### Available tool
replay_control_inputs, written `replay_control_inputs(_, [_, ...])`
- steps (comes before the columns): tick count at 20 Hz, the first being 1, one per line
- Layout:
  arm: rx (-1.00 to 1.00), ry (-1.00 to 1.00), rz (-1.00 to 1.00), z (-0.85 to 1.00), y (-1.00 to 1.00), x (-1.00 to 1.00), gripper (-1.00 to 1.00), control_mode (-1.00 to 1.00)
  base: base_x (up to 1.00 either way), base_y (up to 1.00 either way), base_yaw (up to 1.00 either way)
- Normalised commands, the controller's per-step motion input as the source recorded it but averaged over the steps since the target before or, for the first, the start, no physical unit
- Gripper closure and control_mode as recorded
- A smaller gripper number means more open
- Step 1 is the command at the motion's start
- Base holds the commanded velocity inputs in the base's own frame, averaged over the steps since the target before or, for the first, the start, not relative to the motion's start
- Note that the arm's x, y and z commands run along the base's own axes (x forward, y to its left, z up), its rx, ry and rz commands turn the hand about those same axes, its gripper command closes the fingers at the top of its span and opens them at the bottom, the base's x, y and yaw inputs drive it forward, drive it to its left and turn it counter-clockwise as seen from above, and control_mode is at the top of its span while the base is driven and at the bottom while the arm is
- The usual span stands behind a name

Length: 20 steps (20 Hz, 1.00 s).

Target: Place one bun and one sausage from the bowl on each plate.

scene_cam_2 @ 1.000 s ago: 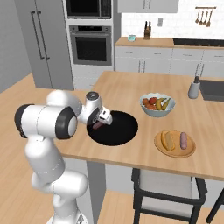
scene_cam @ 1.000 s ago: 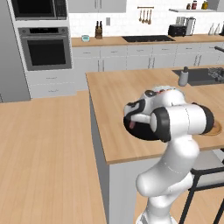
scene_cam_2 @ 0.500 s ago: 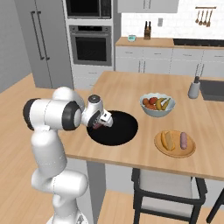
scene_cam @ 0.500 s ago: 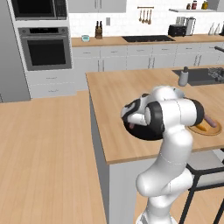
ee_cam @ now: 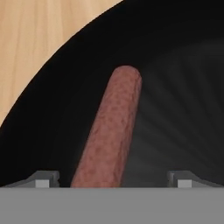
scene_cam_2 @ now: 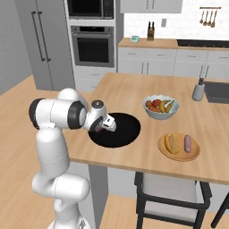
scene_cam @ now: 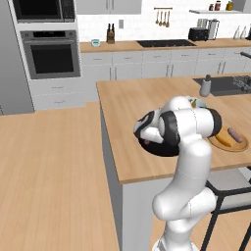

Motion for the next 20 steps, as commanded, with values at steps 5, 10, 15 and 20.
replay_control_inputs(5, [0.0, 0.0, 0.0, -0.11, 0.03, 0.18, 1.0, -1.0, 0.0, 0.0, 0.0])
replay_control_inputs(10, [0.0, 0.0, 0.0, -0.01, 0.0, 0.01, 1.0, -1.0, 0.0, 0.0, 0.0])
replay_control_inputs(15, [0.0, 0.03, 0.0, 0.0, 0.0, 0.0, 1.0, -1.0, 0.0, 0.0, 0.0])
replay_control_inputs(20, [-0.01, 0.04, 0.0, 0.64, -0.04, -0.01, 1.0, -1.0, 0.0, 0.0, 0.0])
